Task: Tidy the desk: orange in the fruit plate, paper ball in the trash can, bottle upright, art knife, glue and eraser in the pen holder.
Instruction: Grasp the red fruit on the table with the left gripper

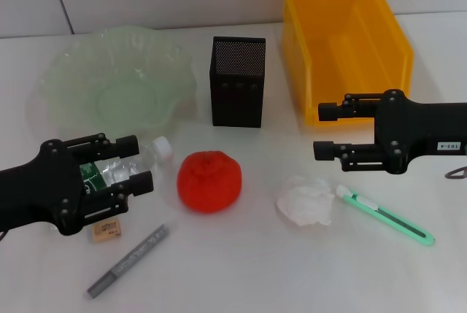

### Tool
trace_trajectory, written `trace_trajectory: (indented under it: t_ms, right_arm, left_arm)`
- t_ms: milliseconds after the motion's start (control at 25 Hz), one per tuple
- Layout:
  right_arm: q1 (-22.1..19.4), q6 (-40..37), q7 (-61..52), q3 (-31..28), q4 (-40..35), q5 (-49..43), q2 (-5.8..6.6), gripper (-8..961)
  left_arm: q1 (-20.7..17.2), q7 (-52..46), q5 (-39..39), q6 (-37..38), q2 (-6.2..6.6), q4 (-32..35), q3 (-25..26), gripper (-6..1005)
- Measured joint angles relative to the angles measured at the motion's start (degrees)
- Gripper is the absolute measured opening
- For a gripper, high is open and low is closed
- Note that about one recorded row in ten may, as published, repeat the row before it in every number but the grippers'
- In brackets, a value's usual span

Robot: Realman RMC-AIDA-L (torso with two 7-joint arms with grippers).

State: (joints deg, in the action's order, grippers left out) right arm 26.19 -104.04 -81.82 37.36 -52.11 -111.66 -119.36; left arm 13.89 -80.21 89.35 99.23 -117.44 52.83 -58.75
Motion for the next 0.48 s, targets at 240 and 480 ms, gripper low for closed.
trace_trajectory:
  t_ms: [240, 480]
  right_arm:
    - [0.21, -0.20, 0.00, 0.08, -0.01, 0.07, 0.00, 670]
    - [0.21, -0.60, 0.00, 1.37, -0.02, 0.61, 0.00, 671]
  left_arm:
    - [0.13, -0.01, 0.06, -0.11, -0.19, 0.00, 0.42, 575]
    - [0.36, -0.03, 0.34, -0.12, -0.25, 0.00, 0.48, 575]
